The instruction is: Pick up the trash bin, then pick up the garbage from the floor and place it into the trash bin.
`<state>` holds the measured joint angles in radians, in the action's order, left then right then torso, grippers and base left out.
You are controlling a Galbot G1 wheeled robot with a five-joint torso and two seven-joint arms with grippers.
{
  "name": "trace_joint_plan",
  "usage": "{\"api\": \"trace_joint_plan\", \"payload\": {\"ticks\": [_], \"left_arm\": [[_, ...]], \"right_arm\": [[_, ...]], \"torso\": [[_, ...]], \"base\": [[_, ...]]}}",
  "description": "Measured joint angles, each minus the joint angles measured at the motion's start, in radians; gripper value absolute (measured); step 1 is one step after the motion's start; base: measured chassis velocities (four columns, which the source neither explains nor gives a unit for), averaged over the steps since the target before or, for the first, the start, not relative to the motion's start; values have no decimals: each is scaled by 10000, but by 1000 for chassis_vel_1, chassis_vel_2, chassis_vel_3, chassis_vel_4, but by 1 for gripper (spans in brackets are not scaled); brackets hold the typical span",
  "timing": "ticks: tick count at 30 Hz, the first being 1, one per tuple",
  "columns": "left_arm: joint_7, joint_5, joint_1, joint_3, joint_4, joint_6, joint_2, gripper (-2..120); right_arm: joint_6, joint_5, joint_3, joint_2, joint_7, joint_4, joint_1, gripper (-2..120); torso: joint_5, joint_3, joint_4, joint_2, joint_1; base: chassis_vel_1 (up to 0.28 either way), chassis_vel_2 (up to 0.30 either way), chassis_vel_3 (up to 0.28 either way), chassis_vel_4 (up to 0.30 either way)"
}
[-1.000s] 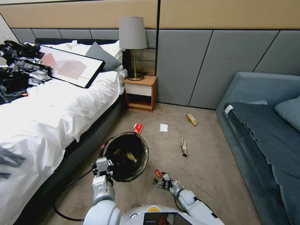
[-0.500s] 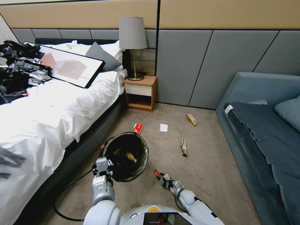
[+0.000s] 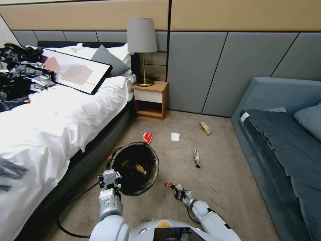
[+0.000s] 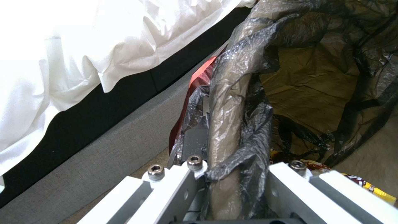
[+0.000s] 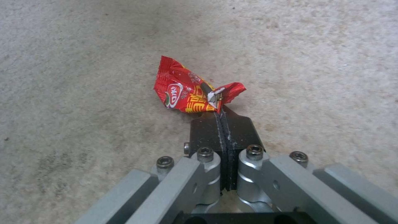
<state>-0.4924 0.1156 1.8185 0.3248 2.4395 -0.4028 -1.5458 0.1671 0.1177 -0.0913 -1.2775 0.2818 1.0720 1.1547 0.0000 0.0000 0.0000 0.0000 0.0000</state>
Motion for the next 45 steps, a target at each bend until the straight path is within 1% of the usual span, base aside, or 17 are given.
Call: {"api": "trace_joint_plan", "payload": {"ticks": [3, 9, 12, 13, 15, 16, 18, 19, 20, 22, 23, 26, 27, 30, 36, 41, 45], "left_arm": [[3, 0, -2, 0, 0, 1, 2, 1], [6, -4, -30, 7, -41, 5, 16, 1], [9, -13, -56, 6, -82, 5, 19, 1], [9, -13, -56, 6, -82, 5, 19, 1], [10, -17, -62, -6, -113, 5, 24, 1], [10, -17, -62, -6, -113, 5, 24, 1], [13, -23, -55, -20, -131, 5, 42, 1], [13, -27, -42, -26, -133, 5, 52, 1], [13, -27, -42, -26, -133, 5, 52, 1], [15, -34, -34, -33, -151, 5, 68, 1], [15, -34, -34, -33, -151, 5, 68, 1], [23, -46, -53, -80, -211, 5, 86, 1], [23, -46, -53, -80, -211, 5, 86, 1], [32, -46, -46, -131, -245, 5, 114, 1], [35, -31, -12, -146, -264, 5, 129, 1], [37, 24, 28, -192, -267, 5, 117, 1], [42, 64, 59, -189, -239, 13, 113, 1]], "right_arm": [[136, 0, -116, -7, -41, 155, 63, 0], [701, 54, -612, -119, -698, 1656, 683, 0], [1090, 157, -1098, -288, -1346, 3322, 1193, 0], [1090, 157, -1098, -288, -1346, 3322, 1193, 0], [1273, 255, -1415, -337, -1611, 4630, 1470, 0], [1273, 255, -1415, -337, -1611, 4630, 1470, 0], [1373, 432, -1612, -337, -1686, 6071, 1613, 0], [1382, 594, -1662, -313, -1684, 6859, 1675, 0], [1382, 594, -1662, -313, -1684, 6859, 1675, 0], [1384, 1025, -1685, -216, -1520, 8255, 1745, 0], [1384, 1025, -1685, -216, -1520, 8255, 1745, 0], [1492, 1636, -1394, 159, -679, 10080, 1813, 0], [1492, 1636, -1394, 159, -679, 10080, 1813, 0], [1637, 1705, -833, 907, 216, 10810, 2143, 0], [1831, 1006, 140, 1876, 549, 10567, 2525, 0], [1975, 549, 758, 1969, 554, 9928, 2655, 0], [2087, 266, 1189, 1745, 555, 9262, 2693, 0]], "torso": [[1, 0, 0, 0, 0], [1, 0, 0, 0, 0], [1, 0, 1, 0, 0], [1, 0, 1, 0, 0], [1, 0, -3, 0, 0], [1, 0, -3, 0, 0], [-3, 0, 0, 0, 0], [1, 0, 1, 0, 0], [1, 0, 1, 0, 0], [-2, 0, 1, 0, -1], [-2, 0, 1, 0, -1], [-1, 0, 1, 0, 0], [-1, 0, 1, 0, 0], [2, -1, -2, 0, 0], [1, -1, 0, 0, 0], [1, -1, 1, 0, -1], [1, -1, 0, 0, -1]], "base": [[0, 0, 0, 0], [0, 0, 0, 0], [0, 0, 0, 0], [0, 0, 0, 0], [0, 0, 0, 0], [0, 0, 0, 0], [0, 0, 0, 0], [0, 0, 0, 0], [0, 0, 0, 0], [0, 0, 0, 0], [0, 0, 0, 0], [0, 0, 0, 0], [0, 0, 0, 0], [0, 0, 0, 0], [0, 0, 0, 0], [0, 0, 0, 0], [0, 0, 0, 0]]}}
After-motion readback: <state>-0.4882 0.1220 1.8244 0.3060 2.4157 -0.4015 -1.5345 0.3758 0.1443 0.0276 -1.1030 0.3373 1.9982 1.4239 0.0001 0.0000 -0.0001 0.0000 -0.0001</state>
